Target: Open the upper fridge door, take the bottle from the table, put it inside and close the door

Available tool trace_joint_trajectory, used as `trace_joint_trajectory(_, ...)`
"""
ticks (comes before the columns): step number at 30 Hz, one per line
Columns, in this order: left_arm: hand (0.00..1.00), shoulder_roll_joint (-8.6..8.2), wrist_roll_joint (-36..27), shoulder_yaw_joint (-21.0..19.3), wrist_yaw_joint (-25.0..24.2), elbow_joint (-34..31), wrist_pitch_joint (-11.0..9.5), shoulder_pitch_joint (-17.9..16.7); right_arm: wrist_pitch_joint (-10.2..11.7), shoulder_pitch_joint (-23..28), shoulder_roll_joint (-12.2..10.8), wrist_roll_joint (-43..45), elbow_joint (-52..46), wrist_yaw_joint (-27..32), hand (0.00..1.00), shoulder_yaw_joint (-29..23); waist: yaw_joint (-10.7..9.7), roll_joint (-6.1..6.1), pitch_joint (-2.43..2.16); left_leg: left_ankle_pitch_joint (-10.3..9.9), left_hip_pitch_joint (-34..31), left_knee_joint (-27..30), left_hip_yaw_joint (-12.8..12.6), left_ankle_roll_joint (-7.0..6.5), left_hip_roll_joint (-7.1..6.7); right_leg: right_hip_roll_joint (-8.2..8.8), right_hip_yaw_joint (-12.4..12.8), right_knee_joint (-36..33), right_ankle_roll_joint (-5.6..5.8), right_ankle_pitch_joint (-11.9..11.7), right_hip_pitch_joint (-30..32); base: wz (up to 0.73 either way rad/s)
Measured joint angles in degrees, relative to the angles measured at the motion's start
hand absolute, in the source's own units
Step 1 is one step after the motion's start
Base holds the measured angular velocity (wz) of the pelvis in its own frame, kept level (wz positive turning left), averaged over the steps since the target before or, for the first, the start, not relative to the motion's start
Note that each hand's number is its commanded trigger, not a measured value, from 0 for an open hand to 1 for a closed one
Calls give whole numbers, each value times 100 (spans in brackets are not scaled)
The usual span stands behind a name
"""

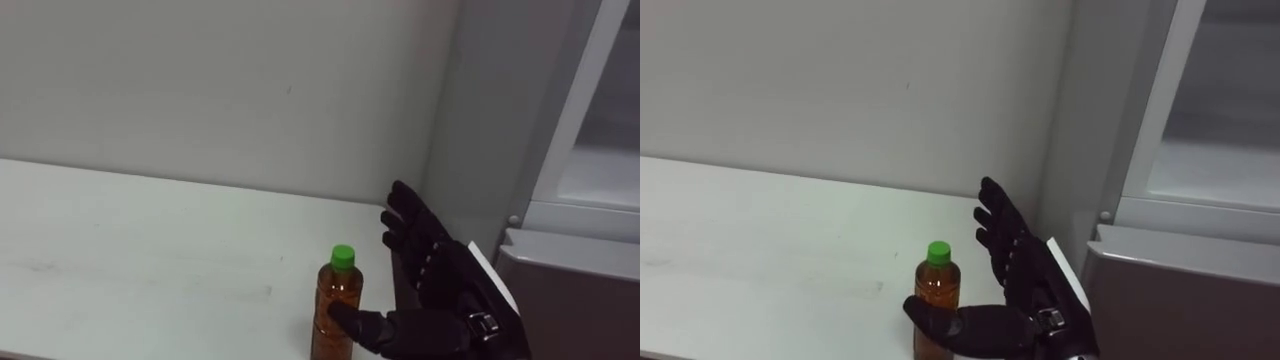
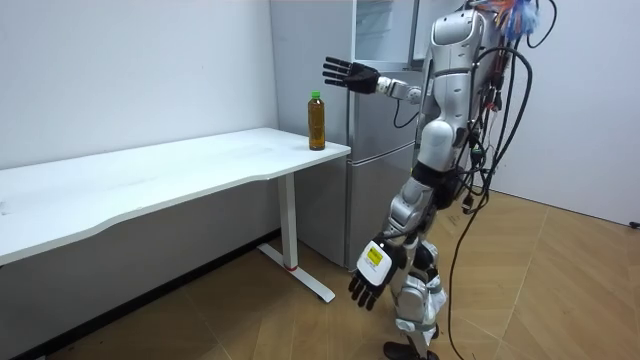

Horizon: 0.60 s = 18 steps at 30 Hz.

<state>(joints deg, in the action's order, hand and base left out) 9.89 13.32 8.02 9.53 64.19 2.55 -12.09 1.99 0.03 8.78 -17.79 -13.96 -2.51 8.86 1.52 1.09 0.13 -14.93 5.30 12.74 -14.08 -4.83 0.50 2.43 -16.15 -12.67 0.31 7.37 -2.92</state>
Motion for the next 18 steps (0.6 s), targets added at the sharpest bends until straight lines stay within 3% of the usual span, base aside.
trace_joint_trajectory(5,0,0,1,-6,-17,-63,-1,-12,0,-1,1,4,271,321,0,0,50,-8,6,-43,-175,231,177,-54,-15,62,-194,-37,7,3,1,19)
trace_joint_trajectory(7,0,-3,1,-6,-34,-164,-4,-27,0,-1,1,4,354,446,0,-1,80,-25,32,-57,-206,296,212,-74,-23,92,-221,-115,27,16,25,13)
trace_joint_trajectory(10,0,0,-8,-12,-43,-274,-13,31,1,-22,-6,7,423,652,0,0,210,-39,33,-74,-397,430,227,-106,-36,159,-235,-350,48,31,259,0)
trace_joint_trajectory(18,0,-38,11,-12,-139,-369,5,24,2,-249,-20,33,806,1154,0,73,331,-46,38,-95,-748,662,325,-222,-125,341,-306,-725,94,61,638,4)
